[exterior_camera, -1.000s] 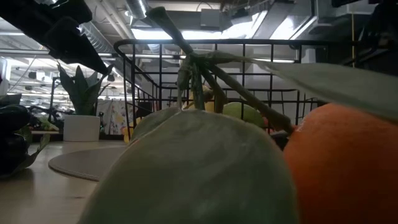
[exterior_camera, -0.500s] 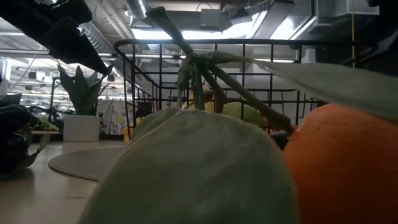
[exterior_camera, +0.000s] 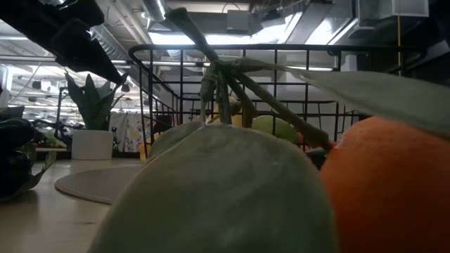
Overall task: Build produce basket
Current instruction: Put the green chili pepper into the wire basket
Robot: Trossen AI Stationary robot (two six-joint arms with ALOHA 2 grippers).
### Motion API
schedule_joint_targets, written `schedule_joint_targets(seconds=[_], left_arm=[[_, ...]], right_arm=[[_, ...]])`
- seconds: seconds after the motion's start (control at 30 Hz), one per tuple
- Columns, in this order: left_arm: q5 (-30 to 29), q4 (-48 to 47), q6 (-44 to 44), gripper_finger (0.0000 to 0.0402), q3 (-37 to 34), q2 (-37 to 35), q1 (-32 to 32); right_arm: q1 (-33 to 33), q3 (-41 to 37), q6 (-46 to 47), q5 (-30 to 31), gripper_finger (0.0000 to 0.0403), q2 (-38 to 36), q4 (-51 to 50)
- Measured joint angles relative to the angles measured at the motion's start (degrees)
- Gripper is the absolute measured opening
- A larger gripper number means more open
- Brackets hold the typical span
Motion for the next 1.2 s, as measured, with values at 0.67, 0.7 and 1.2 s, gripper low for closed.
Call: schedule_joint_targets(seconds=[0.67,0.7,1.2], left_arm=[[-0.1,0.0,0.0,0.0086,0.0,0.0,0.0],[-0.1,0.0,0.0,0.0086,0.0,0.0,0.0],[-1.6,0.0,0.1,0.0086,0.0,0.0,0.0]], right_arm=[[0.0,0.0,12.1,-5.5,0.0152,5.9,-0.1],[-0.1,0.1,11.4,-6.3,0.0152,6.2,-0.1],[0.1,3.4,7.1,-17.3,0.0025,6.2,-7.6]])
